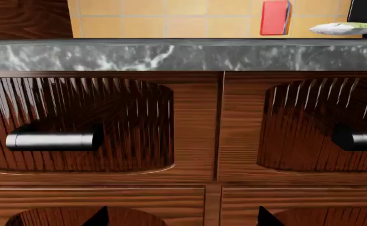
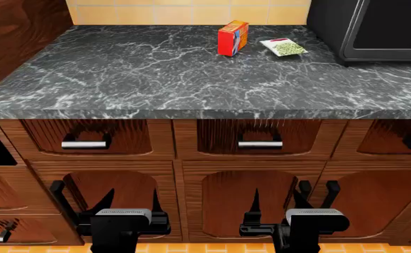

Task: Open the microwave door

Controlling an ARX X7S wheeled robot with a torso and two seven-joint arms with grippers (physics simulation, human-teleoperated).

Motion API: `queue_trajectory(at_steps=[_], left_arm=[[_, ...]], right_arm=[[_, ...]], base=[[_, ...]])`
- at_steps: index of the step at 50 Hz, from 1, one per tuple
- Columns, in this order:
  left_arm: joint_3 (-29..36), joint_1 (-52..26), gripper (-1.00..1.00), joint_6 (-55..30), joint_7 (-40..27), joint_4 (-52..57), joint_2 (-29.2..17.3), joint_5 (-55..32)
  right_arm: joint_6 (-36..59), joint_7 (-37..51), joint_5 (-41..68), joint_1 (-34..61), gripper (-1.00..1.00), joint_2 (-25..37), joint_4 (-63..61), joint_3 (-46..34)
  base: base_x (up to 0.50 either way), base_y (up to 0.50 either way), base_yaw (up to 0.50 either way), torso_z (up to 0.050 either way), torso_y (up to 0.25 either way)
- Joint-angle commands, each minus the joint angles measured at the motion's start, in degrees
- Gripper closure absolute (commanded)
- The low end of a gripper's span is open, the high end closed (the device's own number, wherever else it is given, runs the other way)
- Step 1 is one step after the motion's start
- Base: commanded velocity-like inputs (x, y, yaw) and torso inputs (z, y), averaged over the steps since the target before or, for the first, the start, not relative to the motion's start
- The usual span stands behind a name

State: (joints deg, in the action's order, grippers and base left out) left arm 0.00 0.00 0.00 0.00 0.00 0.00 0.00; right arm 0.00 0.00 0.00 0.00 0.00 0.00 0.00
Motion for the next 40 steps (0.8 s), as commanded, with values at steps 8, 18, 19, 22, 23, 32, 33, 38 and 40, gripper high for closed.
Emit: queue_trajectory(at_steps=[8, 18, 19, 22, 23, 32, 33, 38, 40], left_arm=[[2.67, 0.19, -1.0, 0.47, -2.46, 0.22, -2.27, -1.91], [3.76, 0.17, -1.0, 0.87, -3.66, 0.11, -3.33, -3.26], [3.88, 0.15, -1.0, 0.85, -3.76, 0.11, -3.42, -3.33], [4.23, 0.08, -1.0, 0.83, -4.04, 0.12, -3.69, -3.52], [4.35, 0.03, -1.0, 0.81, -4.14, 0.1, -3.77, -3.56], [5.14, -0.95, -1.0, -3.58, -4.4, 4.5, -5.55, -4.12], [4.87, -1.49, -1.0, -5.34, -4.57, 6.44, -6.02, -4.28], [2.61, -5.28, -1.0, -16.16, -4.95, 17.69, -8.62, -6.51], [1.58, -7.63, -1.0, -20.51, -4.88, 22.02, -9.74, -7.72]], right_arm=[[0.93, 2.74, 2.61, 0.31, -1.0, 2.16, 0.08, -2.42], [0.93, 3.86, 4.13, 0.5, -1.0, 3.23, 0.27, -3.53], [0.95, 3.96, 4.24, 0.51, -1.0, 3.32, 0.25, -3.63], [0.98, 4.24, 4.58, 0.6, -1.0, 3.55, 0.28, -3.9], [0.97, 4.33, 4.7, 0.64, -1.0, 3.63, 0.32, -3.98], [4.29, 5.43, 7.51, 1.69, -1.0, 4.21, -3.84, -3.46], [5.72, 5.77, 7.7, 2.54, -1.0, 4.39, -5.33, -3.4], [13.19, 7.46, 9.13, 8.3, -1.0, 5.69, -12.04, -2.28], [15.74, 8.03, 9.53, 10.97, -1.0, 6.38, -14.19, -1.78]], base=[[0.0, 0.0, 0.0, 0.0, 0.0], [0.0, 0.0, 0.0, 0.05, 0.0], [0.0, 0.0, 0.0, 0.05, 0.0], [0.0, 0.0, 0.0, 0.05, 0.0], [0.0, 0.0, 0.0, 0.05, 0.0], [0.0, 0.0, 0.0, 0.05, 0.0], [0.0, 0.0, 0.0, 0.05, 0.0], [0.0, 0.0, 0.0, 0.05, 0.0], [0.0, 0.0, 0.0, 0.05, 0.0]])
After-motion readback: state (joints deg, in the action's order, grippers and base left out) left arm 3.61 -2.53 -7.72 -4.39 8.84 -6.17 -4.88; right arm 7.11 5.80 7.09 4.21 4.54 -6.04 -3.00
